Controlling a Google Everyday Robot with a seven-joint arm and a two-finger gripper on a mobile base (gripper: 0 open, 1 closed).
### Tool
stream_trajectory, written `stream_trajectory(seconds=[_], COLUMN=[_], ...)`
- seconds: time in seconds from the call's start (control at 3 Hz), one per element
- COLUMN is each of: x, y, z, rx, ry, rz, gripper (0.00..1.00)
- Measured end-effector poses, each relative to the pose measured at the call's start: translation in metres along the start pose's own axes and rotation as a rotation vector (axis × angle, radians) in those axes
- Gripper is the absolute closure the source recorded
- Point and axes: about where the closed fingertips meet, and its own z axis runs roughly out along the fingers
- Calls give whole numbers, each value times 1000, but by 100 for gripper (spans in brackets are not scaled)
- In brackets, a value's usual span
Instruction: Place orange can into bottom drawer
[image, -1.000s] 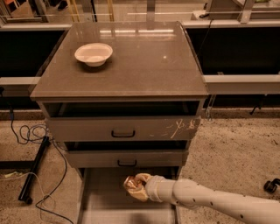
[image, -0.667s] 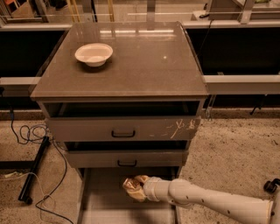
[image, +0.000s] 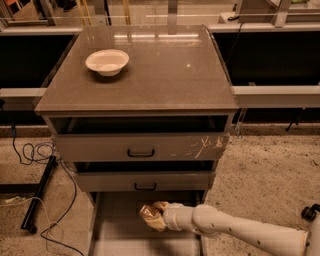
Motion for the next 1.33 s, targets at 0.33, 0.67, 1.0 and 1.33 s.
stream_trajectory(seconds=[0.33, 0.67, 1.0, 1.33], x=[16, 38, 63, 90], y=[-8, -23, -38, -46], z=[16, 31, 46, 59], rx=[-10, 0, 18, 29], ry=[-1, -7, -6, -7], rz=[25, 44, 50, 41], gripper=[100, 100, 100, 100])
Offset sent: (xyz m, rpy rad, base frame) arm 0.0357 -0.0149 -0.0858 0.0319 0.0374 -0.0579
